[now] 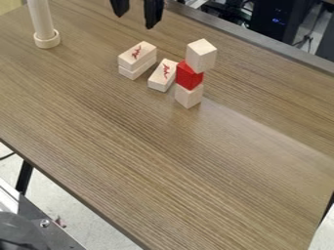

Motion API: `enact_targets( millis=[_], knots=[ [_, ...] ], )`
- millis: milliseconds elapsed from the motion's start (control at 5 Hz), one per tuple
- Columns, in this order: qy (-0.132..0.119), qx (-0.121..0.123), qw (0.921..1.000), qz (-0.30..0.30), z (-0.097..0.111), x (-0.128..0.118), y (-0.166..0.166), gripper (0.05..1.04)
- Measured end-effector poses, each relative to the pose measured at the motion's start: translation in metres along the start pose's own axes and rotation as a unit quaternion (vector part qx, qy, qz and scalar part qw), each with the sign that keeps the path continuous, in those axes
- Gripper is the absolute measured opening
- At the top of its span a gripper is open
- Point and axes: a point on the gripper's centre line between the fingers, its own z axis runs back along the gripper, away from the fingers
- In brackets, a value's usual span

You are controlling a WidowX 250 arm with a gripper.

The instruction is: Put the rectangular block on top of the other rectangular block

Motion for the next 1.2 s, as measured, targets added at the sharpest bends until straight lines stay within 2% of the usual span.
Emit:
enact_targets(
  millis=[200,400,600,1200],
  knots=[
    [0.019,-0.006,0.9998,0.002,-0.013,-0.005,-0.002,1.0],
    [0.026,-0.001,0.9992,0.032,-0.019,-0.007,-0.013,0.999],
    [0.027,-0.008,0.9991,0.033,-0.02,-0.003,-0.033,1.0],
    [0.013,0.008,0.9985,0.053,-0.021,0.005,-0.053,1.0]
  ],
)
